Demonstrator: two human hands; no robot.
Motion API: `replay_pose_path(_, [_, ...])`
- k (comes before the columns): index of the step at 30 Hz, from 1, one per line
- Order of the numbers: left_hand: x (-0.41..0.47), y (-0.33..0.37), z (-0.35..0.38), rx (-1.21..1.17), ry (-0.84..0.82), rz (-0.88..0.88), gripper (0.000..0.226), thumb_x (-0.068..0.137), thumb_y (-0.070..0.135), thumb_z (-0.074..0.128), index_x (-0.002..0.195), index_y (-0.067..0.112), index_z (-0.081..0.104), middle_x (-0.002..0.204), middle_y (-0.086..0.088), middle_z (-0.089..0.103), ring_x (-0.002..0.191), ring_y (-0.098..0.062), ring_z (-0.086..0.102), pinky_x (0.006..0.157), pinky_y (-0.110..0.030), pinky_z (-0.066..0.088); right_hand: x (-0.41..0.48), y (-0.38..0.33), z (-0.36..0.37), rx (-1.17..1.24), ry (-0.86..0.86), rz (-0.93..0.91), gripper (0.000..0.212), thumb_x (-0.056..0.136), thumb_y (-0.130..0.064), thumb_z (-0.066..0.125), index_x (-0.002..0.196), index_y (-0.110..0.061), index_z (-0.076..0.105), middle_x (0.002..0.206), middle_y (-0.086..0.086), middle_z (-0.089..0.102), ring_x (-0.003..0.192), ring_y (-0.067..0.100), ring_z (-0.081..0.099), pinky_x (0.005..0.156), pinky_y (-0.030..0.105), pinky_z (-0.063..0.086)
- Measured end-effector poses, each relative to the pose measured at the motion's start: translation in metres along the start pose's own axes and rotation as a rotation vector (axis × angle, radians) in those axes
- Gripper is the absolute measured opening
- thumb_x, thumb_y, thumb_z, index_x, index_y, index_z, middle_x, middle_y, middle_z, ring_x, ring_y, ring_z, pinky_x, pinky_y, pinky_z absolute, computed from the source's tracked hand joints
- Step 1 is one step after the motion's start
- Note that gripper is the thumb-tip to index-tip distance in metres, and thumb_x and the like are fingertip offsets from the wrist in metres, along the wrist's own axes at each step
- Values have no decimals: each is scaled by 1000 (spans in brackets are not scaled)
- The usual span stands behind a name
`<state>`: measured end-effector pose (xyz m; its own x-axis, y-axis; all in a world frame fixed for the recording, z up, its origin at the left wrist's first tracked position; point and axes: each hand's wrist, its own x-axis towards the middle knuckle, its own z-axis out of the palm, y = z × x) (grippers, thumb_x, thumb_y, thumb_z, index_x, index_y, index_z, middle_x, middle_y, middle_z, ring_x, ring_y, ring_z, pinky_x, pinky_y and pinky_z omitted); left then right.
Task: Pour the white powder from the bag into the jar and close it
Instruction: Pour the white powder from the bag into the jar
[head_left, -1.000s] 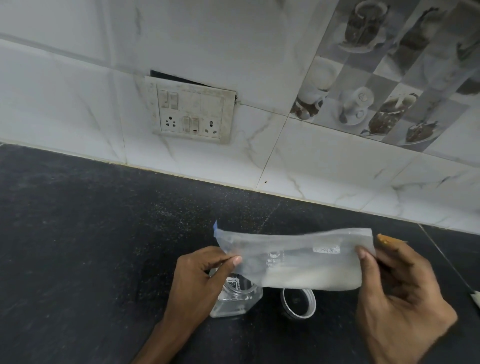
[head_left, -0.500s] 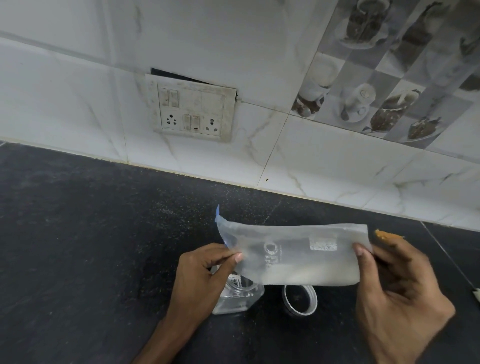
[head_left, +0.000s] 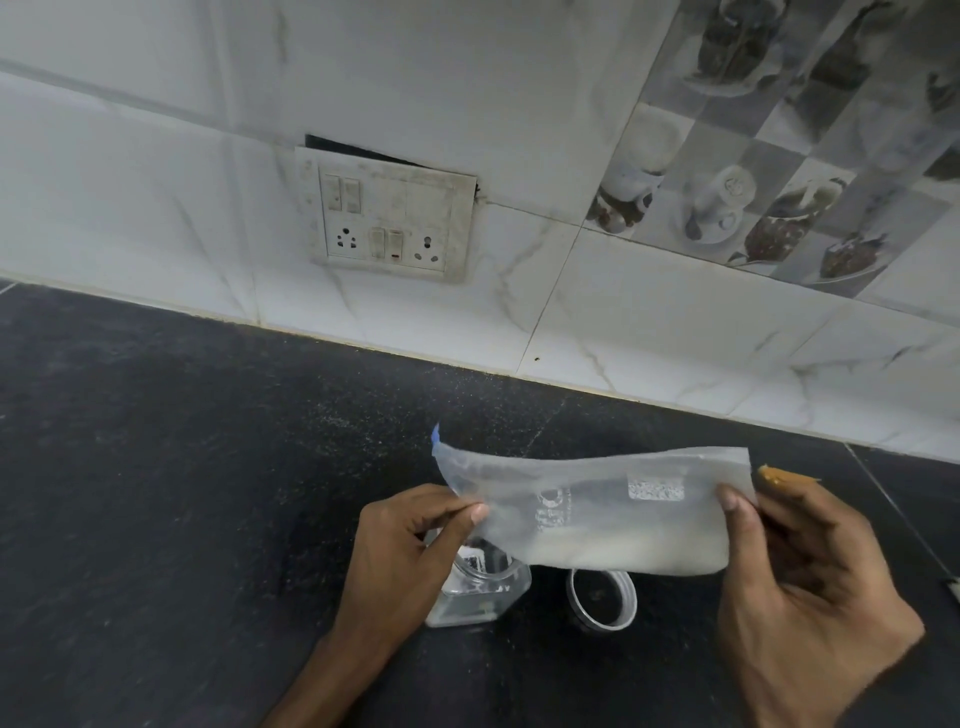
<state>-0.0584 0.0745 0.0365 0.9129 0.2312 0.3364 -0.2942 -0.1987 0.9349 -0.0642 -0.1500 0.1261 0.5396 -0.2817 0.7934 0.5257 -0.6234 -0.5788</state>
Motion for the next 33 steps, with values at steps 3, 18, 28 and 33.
replay_pose_path(3, [-1, 1, 0, -21, 2, -12, 11, 81, 29, 80, 89, 21, 81, 84, 13, 77, 79, -8, 75, 72, -38, 62, -1, 1, 2, 16, -20, -8, 28, 85, -8, 74, 110, -1, 65, 109, -5, 67, 92, -9, 69, 80, 15, 57])
replay_pose_path(18, [-2, -6, -4, 137, -178, 92, 58, 61, 17, 93, 114, 21, 70, 109, 14, 63, 86, -2, 68, 82, -7, 48, 1, 7, 3, 51, -20, -13, 29, 86, -3, 75, 112, -4, 64, 105, -13, 69, 93, -6, 69, 82, 18, 57])
replay_pose_path(28, [-4, -3, -4, 148, -132, 113, 51, 74, -5, 80, 114, 24, 69, 103, 9, 65, 86, -2, 68, 84, -6, 46, 5, 3, 7, 31, -25, -25, 30, 86, -1, 76, 112, -6, 63, 112, -5, 66, 93, -7, 69, 83, 14, 54])
replay_pose_path(33, [-3, -8, -3, 158, -15, 127, 38, 79, -7, 75, 104, 20, 75, 97, 9, 69, 86, -4, 68, 80, -11, 50, 6, 3, 7, 30, -34, -30, 30, 86, -1, 76, 112, -5, 64, 109, -5, 66, 93, -8, 69, 83, 15, 55])
